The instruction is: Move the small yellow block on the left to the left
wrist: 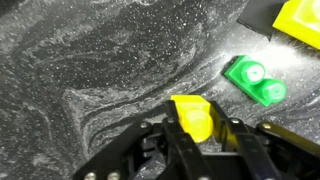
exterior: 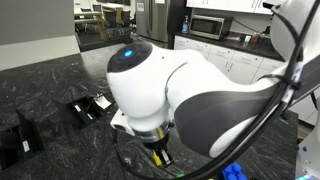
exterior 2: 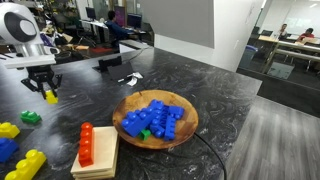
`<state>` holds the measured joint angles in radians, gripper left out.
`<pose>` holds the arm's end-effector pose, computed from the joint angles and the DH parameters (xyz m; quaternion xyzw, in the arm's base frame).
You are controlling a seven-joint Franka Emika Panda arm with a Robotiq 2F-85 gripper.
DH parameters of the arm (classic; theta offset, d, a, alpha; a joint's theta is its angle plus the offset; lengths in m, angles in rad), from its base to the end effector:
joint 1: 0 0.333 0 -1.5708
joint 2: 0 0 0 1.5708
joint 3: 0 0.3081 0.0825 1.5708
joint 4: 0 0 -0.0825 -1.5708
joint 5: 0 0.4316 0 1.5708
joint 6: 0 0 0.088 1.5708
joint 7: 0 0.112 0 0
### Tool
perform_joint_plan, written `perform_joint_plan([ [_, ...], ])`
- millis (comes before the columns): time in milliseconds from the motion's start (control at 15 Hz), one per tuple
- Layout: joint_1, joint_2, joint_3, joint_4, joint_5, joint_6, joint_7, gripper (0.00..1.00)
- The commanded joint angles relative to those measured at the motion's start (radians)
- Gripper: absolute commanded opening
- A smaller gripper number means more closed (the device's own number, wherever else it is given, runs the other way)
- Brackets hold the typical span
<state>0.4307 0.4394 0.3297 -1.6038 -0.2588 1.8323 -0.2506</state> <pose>0.5301 0.4445 0.3398 0.8517 0.5135 -0.0756 0.0726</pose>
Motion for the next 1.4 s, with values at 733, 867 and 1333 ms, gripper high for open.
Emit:
perform_joint_plan([
  [733, -0.023, 0.089, 0.015, 0.093, 0.014, -0.026, -0.375, 0.87],
  [867, -0.037, 0.063, 0.014, 0.076, 0.021, -0.011, -0.378, 0.99],
  [1333, -0.038, 0.055, 0.005, 0.102, 0.022, -0.038, -0.358, 1.00],
])
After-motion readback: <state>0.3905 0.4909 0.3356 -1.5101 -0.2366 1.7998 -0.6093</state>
